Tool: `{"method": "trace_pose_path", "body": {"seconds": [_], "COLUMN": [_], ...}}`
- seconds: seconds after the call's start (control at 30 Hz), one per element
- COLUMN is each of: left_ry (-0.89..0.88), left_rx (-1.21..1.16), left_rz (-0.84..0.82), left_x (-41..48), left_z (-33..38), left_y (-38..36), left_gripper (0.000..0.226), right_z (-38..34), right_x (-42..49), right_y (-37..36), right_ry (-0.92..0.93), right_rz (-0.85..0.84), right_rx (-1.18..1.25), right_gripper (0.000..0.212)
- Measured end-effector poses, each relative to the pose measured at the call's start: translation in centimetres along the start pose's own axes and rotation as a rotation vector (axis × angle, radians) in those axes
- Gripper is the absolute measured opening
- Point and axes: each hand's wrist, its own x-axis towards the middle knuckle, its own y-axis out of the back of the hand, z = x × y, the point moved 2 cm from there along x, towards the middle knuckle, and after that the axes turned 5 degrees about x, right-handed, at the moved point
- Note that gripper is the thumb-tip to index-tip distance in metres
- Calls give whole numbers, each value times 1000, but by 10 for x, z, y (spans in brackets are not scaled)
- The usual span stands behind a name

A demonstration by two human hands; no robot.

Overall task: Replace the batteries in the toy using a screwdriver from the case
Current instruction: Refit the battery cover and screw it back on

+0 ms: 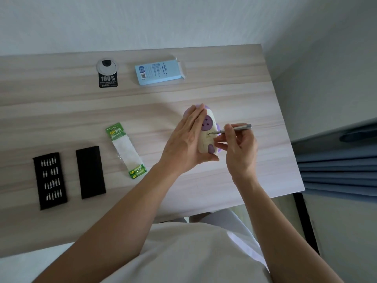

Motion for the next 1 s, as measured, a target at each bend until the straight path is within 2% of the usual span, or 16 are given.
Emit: {"method": "trace_pose_path", "body": {"seconds": [0.37,0.53,0.7,1.0], "left_ry": [-8,-19,-55,-51], "left_rx": [2,15,29,21], "left_rz": [31,59,121,114], "left_x": [-1,-1,0,0], "left_z": [1,3,2,1], "left_y": [3,4,3,4], "left_gripper": [112,106,95,96], "right_z": [-1,-6,-14,-17], "right_x": [0,-2,-6,-8], "right_y": [-2,-2,-4,-4], "right_ry": [-4,31,148,152], "right_rz": [-25,-44,-53,-38], "right_rx": [-59,-118,-226,-244], "right_gripper": [16,14,10,9]}}
